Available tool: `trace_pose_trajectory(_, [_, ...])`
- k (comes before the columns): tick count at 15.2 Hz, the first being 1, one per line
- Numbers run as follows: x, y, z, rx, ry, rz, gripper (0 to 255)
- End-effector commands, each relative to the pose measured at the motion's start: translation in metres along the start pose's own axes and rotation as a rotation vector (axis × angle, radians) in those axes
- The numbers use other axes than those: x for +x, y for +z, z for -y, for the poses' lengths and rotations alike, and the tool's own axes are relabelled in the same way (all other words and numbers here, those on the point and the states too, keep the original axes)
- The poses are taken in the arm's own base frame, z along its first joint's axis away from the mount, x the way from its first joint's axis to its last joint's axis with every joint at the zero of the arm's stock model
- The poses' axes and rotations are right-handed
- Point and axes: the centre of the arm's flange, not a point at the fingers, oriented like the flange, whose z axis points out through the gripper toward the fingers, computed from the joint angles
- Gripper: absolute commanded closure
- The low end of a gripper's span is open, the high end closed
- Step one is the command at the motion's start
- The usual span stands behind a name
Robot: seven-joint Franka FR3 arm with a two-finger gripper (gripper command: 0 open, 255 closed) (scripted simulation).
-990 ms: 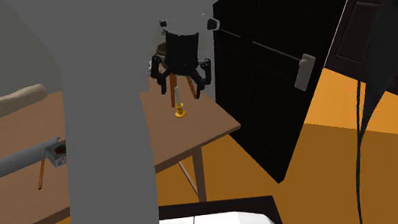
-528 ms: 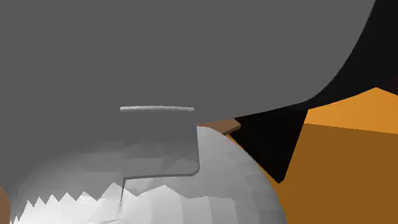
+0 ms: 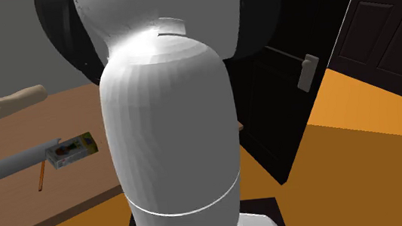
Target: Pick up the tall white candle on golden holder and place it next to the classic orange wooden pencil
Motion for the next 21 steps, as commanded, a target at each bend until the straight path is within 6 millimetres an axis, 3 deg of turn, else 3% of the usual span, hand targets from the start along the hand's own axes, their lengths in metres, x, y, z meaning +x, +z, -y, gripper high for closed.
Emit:
trace_pose_trajectory(1, [0.028, 0.011, 0.01, -0.006, 0.018, 0.025, 0])
trace_pose_trajectory(10, [0.146, 0.057, 0.043, -0.031, 0.094, 0.131, 0])
trace_pose_trajectory(17, [0.142, 0.094, 0.042, -0.031, 0.094, 0.131, 0])
trace_pose_trajectory(21, [0.141, 0.097, 0.042, -0.031, 0.094, 0.131, 0])
